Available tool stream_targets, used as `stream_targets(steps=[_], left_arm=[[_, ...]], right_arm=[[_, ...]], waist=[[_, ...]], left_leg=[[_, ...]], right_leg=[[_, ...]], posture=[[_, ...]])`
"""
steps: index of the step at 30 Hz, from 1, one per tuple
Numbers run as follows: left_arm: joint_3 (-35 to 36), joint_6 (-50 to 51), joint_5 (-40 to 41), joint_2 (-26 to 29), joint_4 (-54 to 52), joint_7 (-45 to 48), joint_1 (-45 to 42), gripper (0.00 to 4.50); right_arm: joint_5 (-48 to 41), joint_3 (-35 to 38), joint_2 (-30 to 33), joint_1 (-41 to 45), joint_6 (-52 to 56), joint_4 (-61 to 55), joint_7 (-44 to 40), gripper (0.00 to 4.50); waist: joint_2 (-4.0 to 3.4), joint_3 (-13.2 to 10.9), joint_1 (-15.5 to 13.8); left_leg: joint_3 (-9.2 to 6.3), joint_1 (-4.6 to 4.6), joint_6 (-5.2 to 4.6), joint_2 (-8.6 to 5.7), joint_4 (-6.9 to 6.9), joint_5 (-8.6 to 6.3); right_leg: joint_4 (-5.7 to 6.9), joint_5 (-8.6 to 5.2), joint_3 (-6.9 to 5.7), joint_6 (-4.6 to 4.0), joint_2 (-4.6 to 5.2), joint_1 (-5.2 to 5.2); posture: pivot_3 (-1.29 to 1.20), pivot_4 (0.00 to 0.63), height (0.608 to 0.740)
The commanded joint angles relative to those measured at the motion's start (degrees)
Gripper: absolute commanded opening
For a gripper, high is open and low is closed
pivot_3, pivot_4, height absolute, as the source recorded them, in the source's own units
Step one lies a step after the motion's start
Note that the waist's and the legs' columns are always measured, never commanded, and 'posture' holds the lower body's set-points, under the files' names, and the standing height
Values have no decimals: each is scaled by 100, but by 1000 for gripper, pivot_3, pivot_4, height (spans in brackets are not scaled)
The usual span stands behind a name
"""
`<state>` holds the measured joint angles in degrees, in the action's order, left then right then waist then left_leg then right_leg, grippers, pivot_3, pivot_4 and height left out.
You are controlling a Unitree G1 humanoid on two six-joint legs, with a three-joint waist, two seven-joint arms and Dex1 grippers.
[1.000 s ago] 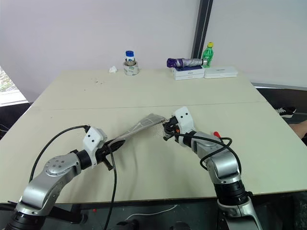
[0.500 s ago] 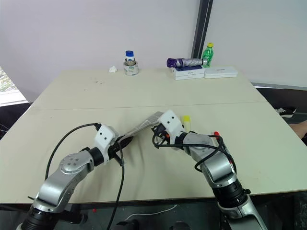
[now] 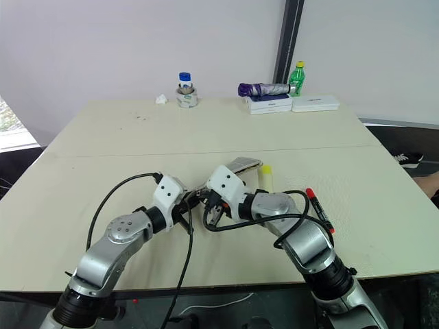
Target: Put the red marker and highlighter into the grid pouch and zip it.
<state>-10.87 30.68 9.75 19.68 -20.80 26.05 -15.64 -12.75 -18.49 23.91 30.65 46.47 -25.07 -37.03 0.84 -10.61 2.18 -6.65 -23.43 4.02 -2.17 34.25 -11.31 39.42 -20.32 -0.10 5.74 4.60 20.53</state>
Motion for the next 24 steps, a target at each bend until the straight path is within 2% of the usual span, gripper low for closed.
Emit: stream_targets(steps=[1, 2, 5, 10, 13, 17, 24], left_arm=[[17, -48, -73, -71, -6, -79, -117, 0], [46, -49, -76, -88, 1, -100, -127, 0], [166, -73, -157, -82, 25, -220, -163, 0], [500, -76, -354, 49, 19, -532, -178, 0], [607, -141, -541, 117, 62, -726, -172, 0], [590, -341, -773, 179, 197, -828, -122, 0], [578, -619, -996, 16, 513, -1065, -175, 0]], right_arm=[[-165, -27, -44, 173, -77, -383, -141, 54], [-182, -3, -34, 181, -59, -366, -152, 54], [-272, 269, 35, 190, 51, -319, -140, 1047], [-429, 1068, 406, 30, 215, -233, -17, 3565], [-285, 1383, 677, -90, 486, 3, 268, 3565], [96, 1601, 736, -272, 470, 529, 866, 3565], [373, 1872, 212, -284, 558, 1530, 1746, 3565]], waist=[[0, 0, -4], [0, 0, -9], [0, 0, -8], [1, 0, -18], [1, 0, -18], [1, 0, -13], [1, 0, -2]], left_leg=[[0, 0, 0, 0, 0, 0], [0, 0, 0, 0, 0, 0], [0, 0, 0, -1, 0, 0], [0, 0, 0, -1, 0, 0], [2, 0, 0, -2, 0, 0], [6, -1, 0, -2, -1, 0], [13, -2, 0, -3, -1, 0]], right_leg=[[0, 0, 0, 0, 0, 0], [0, 0, 0, 0, 0, 0], [0, 0, 0, 0, 0, 0], [0, 0, 0, 0, 1, -1], [-2, 0, 0, 0, 1, -1], [-2, 0, 0, 0, 0, 0], [-3, 0, 0, 0, 0, 0]], posture=[[0, 150, 737], [0, 150, 737], [0, 150, 737], [0, 150, 737], [0, 150, 737], [0, 150, 737], [0, 150, 737]])
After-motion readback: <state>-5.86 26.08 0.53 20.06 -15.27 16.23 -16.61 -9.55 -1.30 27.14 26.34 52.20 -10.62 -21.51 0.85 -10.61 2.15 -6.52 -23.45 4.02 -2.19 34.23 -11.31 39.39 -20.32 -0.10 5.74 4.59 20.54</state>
